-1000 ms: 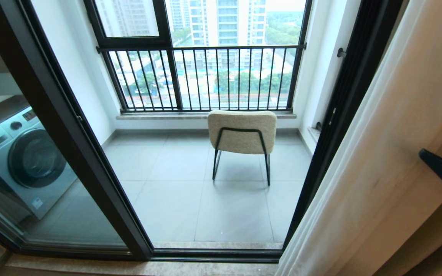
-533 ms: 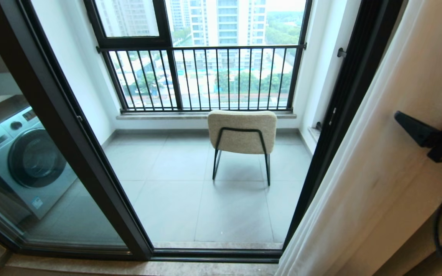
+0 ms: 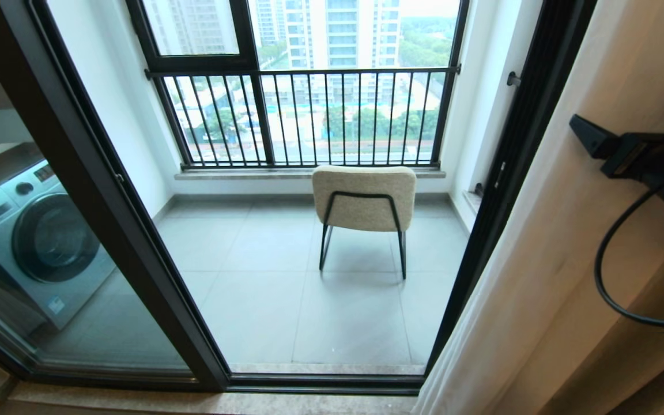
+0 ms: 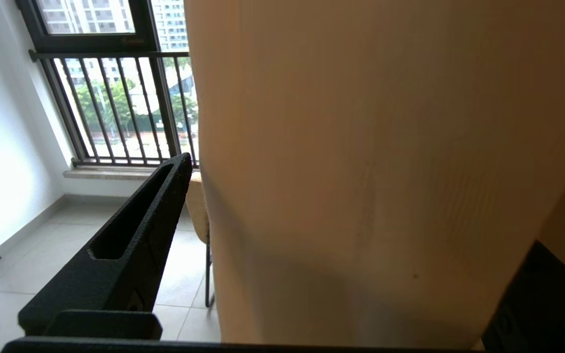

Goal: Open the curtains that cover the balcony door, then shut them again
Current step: Close the inner curtains on both sides

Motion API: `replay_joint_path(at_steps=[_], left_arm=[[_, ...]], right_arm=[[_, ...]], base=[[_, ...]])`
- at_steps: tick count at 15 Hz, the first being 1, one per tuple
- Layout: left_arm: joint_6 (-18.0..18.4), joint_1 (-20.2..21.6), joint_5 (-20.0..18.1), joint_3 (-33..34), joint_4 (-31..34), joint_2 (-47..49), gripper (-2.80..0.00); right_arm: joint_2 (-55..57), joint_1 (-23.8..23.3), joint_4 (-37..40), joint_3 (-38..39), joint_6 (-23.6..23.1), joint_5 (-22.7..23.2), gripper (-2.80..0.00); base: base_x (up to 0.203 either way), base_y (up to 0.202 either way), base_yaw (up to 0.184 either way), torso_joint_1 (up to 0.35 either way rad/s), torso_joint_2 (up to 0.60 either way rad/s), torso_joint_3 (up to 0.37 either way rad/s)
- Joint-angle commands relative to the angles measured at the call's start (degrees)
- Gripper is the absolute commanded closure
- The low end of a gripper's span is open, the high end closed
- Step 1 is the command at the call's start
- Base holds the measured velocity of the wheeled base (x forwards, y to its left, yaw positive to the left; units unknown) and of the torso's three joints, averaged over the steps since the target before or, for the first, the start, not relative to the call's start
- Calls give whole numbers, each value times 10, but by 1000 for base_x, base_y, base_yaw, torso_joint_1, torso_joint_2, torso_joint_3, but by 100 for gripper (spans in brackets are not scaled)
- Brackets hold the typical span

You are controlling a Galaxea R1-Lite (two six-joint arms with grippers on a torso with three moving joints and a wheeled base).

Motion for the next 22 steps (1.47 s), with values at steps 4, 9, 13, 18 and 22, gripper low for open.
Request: replay_joint_path(at_steps=[4, 9, 13, 18, 22], left_arm=[[0, 0, 0, 0, 0, 0, 0], [0, 0, 0, 0, -1, 0, 0], [0, 0, 0, 0, -1, 0, 0], [0, 0, 0, 0, -1, 0, 0], [0, 0, 0, 0, 0, 0, 0]], right_arm=[[40, 0, -3, -37, -1, 0, -280], [59, 0, -6, -54, -17, 0, -280], [62, 0, -6, -53, -22, 0, 0], [60, 0, -28, -41, -21, 1, 0], [53, 0, -52, -24, -18, 1, 0]], base=[[0, 0, 0, 0, 0, 0], [0, 0, 0, 0, 0, 0], [0, 0, 0, 0, 0, 0], [0, 0, 0, 0, 0, 0], [0, 0, 0, 0, 0, 0]])
